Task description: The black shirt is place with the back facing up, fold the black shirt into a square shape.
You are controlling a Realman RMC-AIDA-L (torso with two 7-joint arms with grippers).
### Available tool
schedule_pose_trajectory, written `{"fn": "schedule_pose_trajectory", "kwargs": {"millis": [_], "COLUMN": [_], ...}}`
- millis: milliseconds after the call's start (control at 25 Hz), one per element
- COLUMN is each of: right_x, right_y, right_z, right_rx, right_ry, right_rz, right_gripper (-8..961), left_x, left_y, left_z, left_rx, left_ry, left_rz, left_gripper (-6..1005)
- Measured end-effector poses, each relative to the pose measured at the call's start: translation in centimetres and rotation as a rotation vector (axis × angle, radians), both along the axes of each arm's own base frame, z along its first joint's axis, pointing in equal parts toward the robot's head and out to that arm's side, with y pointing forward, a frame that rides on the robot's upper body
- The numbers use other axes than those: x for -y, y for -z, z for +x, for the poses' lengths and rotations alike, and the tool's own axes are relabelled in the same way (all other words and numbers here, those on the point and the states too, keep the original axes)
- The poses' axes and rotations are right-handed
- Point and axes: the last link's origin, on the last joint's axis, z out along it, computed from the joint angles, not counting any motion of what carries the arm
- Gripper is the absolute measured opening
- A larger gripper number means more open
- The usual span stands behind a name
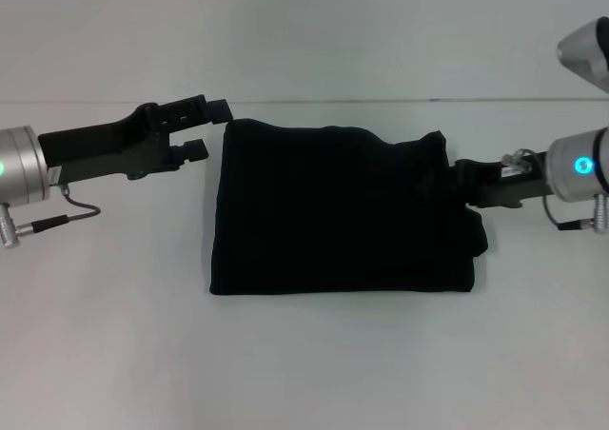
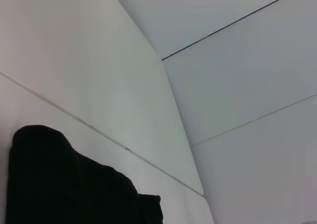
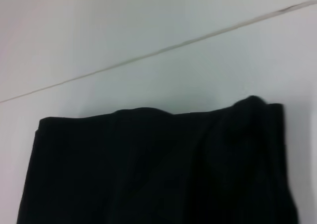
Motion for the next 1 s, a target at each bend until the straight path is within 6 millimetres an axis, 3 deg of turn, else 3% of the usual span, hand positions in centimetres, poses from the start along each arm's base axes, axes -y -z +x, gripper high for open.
{"fn": "schedule_pose_trajectory", "kwargs": {"millis": [200, 640, 1000], "right_x": [0.2, 0.9, 1.0], "right_y": [-1.0, -0.7, -0.8], "right_z": [0.1, -3.3, -3.0], "right_rx": [-0.029, -0.104, -0.095], "right_ry": [0.004, -0.092, -0.078], "right_rz": [0.001, -0.114, -0.117], "right_gripper": [549, 548, 548], "left_x": [0.0, 0.1, 0.0], "left_y": [0.0, 0.2, 0.1], "left_z": [0.0, 0.2, 0.3], "left_rx": [0.007, 0.014, 0.024], "left_ry": [0.000, 0.003, 0.002], "left_rz": [0.001, -0.004, 0.007], "left_gripper": [893, 891, 891]}}
